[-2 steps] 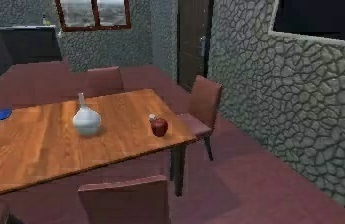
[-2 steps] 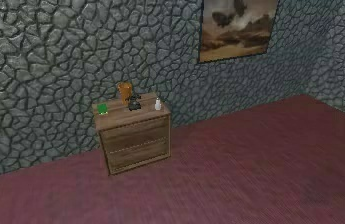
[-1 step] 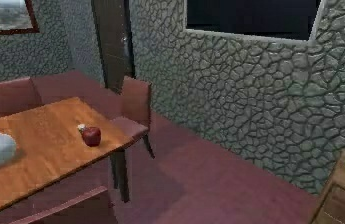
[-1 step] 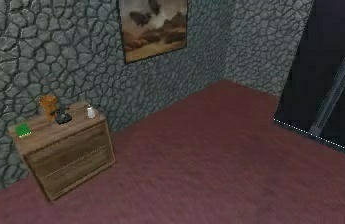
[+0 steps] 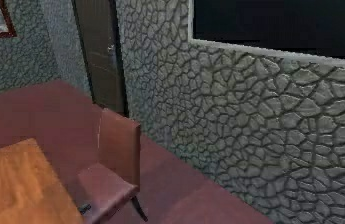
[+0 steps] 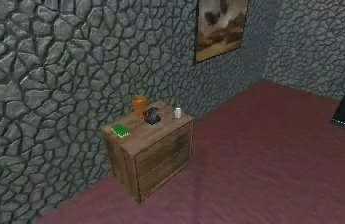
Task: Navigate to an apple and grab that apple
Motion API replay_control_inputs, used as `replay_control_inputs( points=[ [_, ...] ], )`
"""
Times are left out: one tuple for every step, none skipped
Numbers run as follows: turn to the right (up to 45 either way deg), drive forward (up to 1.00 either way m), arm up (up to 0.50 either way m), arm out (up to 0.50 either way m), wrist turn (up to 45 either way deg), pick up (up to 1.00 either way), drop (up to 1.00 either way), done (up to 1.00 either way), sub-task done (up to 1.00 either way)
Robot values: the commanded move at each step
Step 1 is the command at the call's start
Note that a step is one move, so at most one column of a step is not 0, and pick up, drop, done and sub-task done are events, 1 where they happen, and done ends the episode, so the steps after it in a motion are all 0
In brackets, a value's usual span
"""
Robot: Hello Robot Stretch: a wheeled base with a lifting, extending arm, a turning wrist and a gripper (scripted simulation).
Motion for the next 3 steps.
replay_control_inputs(
  points=[
    [-45.0, 0.00, 0.00, 0.00, 0.0, 0.00, 0.00, 0.00, 0.00],
    [-45.0, 0.00, 0.00, 0.00, 0.0, 0.00, 0.00, 0.00, 0.00],
    [-45.0, 0.00, 0.00, 0.00, 0.0, 0.00, 0.00, 0.00, 0.00]
  ],
)
